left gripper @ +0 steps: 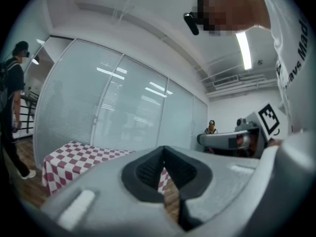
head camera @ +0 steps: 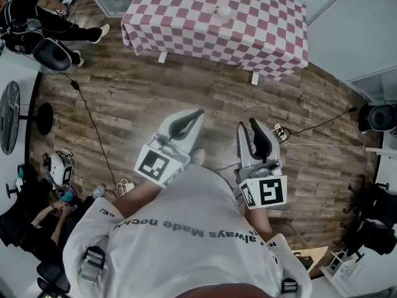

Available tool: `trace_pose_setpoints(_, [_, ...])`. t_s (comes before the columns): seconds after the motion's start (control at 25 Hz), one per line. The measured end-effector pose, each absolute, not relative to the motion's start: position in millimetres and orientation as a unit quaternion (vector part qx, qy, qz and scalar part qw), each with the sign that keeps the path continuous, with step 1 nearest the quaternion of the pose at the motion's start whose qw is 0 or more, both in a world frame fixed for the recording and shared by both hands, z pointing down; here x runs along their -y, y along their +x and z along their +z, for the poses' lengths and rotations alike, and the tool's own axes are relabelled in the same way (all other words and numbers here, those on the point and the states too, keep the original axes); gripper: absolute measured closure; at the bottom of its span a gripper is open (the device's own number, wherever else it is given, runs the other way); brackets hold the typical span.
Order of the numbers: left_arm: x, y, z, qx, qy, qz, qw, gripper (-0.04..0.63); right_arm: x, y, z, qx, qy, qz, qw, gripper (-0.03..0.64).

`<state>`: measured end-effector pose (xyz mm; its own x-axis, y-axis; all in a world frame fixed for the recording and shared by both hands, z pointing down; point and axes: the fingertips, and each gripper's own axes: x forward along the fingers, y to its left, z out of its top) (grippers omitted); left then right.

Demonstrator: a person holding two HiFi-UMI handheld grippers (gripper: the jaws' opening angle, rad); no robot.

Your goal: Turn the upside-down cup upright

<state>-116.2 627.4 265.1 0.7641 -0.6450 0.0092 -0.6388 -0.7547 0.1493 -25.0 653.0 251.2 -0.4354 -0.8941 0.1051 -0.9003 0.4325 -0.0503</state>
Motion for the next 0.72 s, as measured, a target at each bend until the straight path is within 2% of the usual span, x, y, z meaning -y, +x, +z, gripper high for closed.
trace_pose_setpoints(0.72, [-436, -162, 247, 0.336, 0.939, -0.034, 0.06, 0.591, -461, -79, 234, 0.854, 0.517, 0.033, 0.038, 0.523])
